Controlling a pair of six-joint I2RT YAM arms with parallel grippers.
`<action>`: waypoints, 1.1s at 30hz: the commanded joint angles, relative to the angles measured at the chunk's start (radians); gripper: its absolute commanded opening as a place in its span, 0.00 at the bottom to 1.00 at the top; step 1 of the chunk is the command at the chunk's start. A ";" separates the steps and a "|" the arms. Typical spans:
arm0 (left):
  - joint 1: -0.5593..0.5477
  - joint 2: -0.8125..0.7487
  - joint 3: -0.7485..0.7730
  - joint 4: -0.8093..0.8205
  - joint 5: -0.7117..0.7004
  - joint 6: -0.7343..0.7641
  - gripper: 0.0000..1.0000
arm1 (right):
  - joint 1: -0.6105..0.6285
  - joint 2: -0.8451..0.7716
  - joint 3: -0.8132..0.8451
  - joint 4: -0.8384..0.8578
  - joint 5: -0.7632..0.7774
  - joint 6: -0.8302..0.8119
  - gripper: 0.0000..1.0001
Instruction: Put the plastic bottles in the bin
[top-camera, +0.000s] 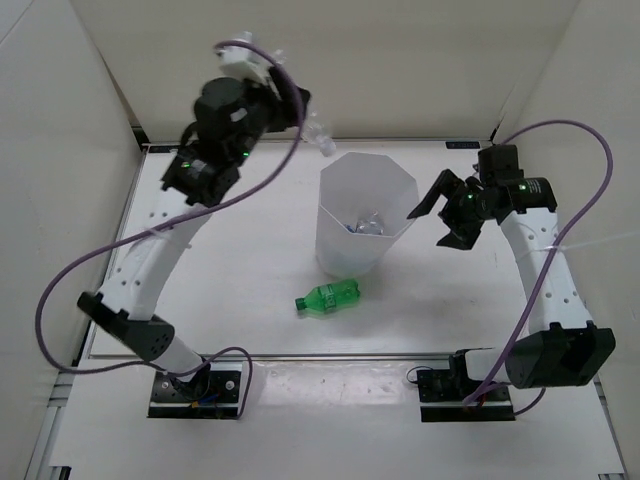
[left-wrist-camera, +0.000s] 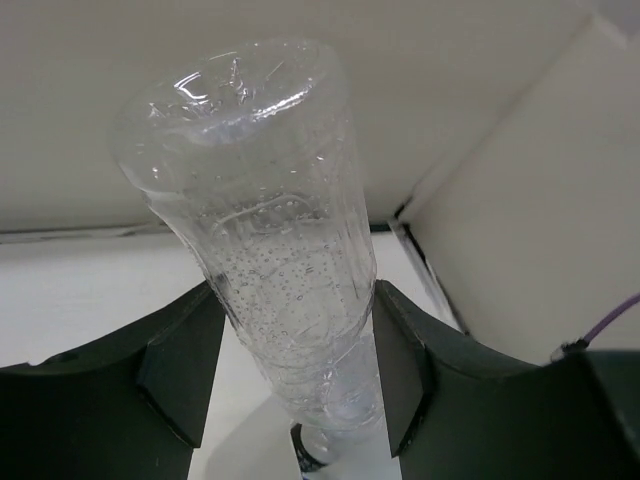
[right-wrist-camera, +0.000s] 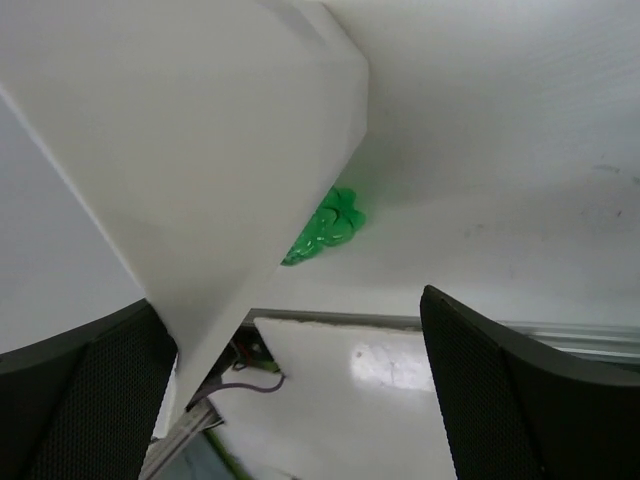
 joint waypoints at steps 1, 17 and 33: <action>-0.113 0.099 0.024 -0.057 -0.060 0.107 0.67 | -0.075 -0.044 -0.101 0.036 -0.101 0.048 0.99; -0.270 0.122 0.042 -0.057 -0.195 0.239 0.81 | -0.109 -0.055 0.061 0.141 -0.230 0.069 0.99; -0.382 -0.103 -0.063 -0.057 -0.649 0.271 1.00 | -0.140 -0.337 -0.722 0.147 -0.381 0.600 0.99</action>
